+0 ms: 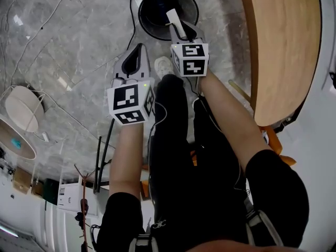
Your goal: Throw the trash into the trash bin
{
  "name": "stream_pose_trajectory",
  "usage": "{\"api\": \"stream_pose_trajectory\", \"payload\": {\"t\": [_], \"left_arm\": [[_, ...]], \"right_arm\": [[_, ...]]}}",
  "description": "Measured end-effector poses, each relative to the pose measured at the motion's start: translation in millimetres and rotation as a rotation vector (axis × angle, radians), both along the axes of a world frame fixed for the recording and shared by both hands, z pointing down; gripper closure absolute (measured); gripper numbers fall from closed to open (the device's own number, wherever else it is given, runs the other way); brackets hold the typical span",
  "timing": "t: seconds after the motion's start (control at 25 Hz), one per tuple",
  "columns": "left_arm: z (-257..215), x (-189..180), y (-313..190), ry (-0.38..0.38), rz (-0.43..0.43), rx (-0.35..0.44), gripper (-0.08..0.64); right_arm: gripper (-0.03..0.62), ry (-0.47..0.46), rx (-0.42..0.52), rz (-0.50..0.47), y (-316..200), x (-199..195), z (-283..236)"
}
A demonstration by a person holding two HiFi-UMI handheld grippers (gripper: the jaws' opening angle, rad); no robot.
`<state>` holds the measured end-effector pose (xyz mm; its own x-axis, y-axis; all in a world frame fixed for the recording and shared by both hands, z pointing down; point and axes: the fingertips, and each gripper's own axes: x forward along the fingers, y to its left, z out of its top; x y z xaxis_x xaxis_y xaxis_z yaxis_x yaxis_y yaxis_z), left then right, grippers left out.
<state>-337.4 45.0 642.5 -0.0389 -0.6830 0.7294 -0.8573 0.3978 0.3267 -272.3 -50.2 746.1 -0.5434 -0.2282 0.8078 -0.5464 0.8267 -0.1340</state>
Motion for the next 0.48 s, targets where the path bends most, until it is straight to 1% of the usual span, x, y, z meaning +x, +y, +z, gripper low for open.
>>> {"api": "stream_pose_trajectory", "payload": {"t": [0.12,0.28,0.36,0.44,0.48], "left_arm": [[10.7,3.9,-2.9,0.003,0.042,-0.017,0.548],[15.8,9.4,-10.0,0.001,0.091,-0.018,0.548],[16.5,9.6,-11.7,-0.001,0.093,-0.017,0.546],[15.1,10.9,-12.5,-0.002,0.094,-0.016,0.548],[13.9,12.1,-12.6,-0.002,0.093,-0.015,0.548]], "right_arm": [[0.489,0.015,-0.067,-0.02,9.7,-4.8,25.3],[0.482,0.041,-0.125,-0.11,20.7,-19.4,50.3],[0.464,0.042,-0.135,-0.118,21.4,-23.7,56.0],[0.434,0.021,-0.127,-0.112,20.1,-24.9,52.1],[0.431,0.009,-0.119,-0.106,18.6,-23.9,46.9]]}}
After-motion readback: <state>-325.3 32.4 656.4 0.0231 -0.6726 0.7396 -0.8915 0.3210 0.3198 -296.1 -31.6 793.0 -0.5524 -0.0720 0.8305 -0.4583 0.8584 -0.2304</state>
